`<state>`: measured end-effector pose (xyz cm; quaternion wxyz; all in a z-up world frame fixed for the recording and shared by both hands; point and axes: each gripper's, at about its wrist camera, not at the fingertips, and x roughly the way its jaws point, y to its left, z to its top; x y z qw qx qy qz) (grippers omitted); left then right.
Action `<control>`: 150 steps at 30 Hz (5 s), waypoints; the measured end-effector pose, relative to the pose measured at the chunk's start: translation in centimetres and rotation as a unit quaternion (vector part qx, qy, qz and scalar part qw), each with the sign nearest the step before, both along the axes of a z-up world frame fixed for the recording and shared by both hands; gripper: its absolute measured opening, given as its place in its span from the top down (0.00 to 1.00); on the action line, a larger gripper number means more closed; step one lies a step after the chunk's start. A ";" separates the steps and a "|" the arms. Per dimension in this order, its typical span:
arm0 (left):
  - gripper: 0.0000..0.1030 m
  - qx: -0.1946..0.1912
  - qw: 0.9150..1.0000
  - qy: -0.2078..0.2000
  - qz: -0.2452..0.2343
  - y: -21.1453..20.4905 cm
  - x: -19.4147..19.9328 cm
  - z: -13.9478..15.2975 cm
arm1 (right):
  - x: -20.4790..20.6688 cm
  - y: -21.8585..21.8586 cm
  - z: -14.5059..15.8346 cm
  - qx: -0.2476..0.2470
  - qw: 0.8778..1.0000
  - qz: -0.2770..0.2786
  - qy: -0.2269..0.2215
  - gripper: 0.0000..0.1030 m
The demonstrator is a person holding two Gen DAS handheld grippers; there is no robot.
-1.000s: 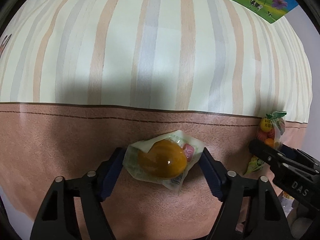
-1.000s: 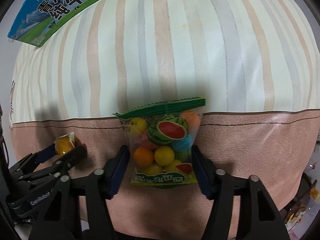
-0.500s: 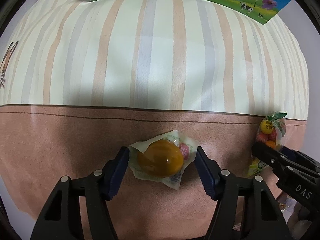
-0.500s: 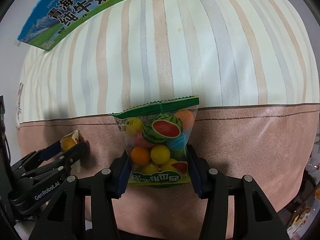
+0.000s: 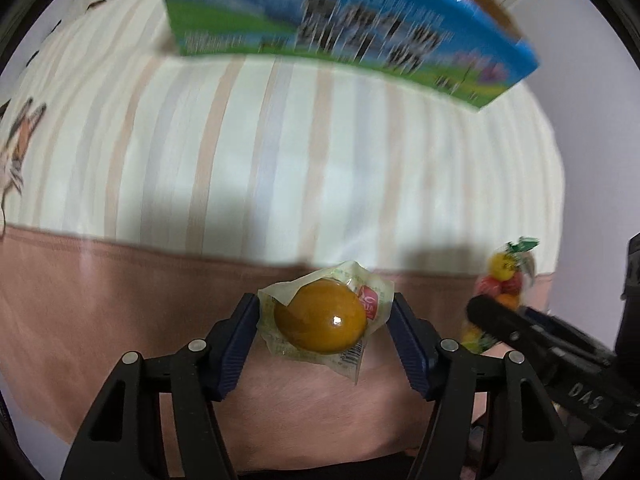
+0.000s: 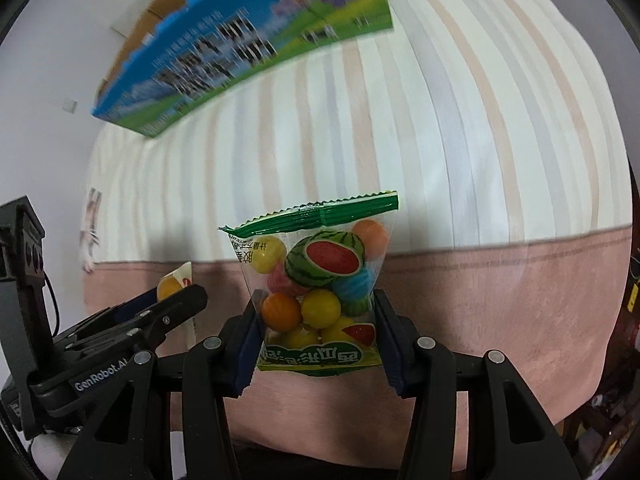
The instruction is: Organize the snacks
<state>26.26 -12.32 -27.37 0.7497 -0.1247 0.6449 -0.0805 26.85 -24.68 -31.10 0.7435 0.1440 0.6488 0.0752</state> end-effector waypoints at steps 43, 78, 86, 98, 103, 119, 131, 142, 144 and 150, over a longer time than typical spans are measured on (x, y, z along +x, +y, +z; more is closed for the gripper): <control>0.37 -0.002 0.997 0.080 0.003 3.7 30.7 -0.1 | 30.0 3.3 2.8 -0.042 0.997 0.042 0.045 0.46; 0.08 0.097 0.989 -0.103 0.038 5.8 20.2 9.1 | 21.6 1.7 11.2 -0.127 0.985 0.026 -0.112 0.06; 0.08 0.114 0.975 -0.184 0.046 5.9 14.0 13.9 | 15.1 1.5 16.4 -0.128 0.974 0.020 -0.184 0.06; 0.08 0.128 0.955 -0.264 0.048 5.4 2.9 19.8 | 3.0 1.5 23.8 -0.136 0.952 0.018 -0.272 0.04; 0.05 0.132 0.949 -0.282 0.044 4.9 -0.9 21.5 | -1.6 1.6 26.2 -0.139 0.945 0.018 -0.297 0.02; 0.00 0.113 0.937 -0.326 0.056 4.2 -7.2 25.2 | -8.5 1.7 31.4 -0.142 0.924 0.022 -0.355 0.00; 0.00 0.127 0.935 -0.324 0.066 3.8 -5.0 24.4 | -6.2 1.4 29.5 -0.142 0.929 0.012 -0.341 0.00; 0.00 0.152 0.938 -0.304 0.071 3.7 1.0 21.9 | -0.9 0.8 27.1 -0.146 0.933 -0.006 -0.328 0.00; 0.00 0.150 0.941 -0.294 0.071 3.9 2.2 21.1 | 0.6 0.6 26.4 -0.147 0.936 -0.008 -0.319 0.00; 0.00 0.155 0.949 -0.265 0.066 4.1 5.6 19.0 | 4.6 0.2 24.2 -0.158 0.941 -0.014 -0.298 0.00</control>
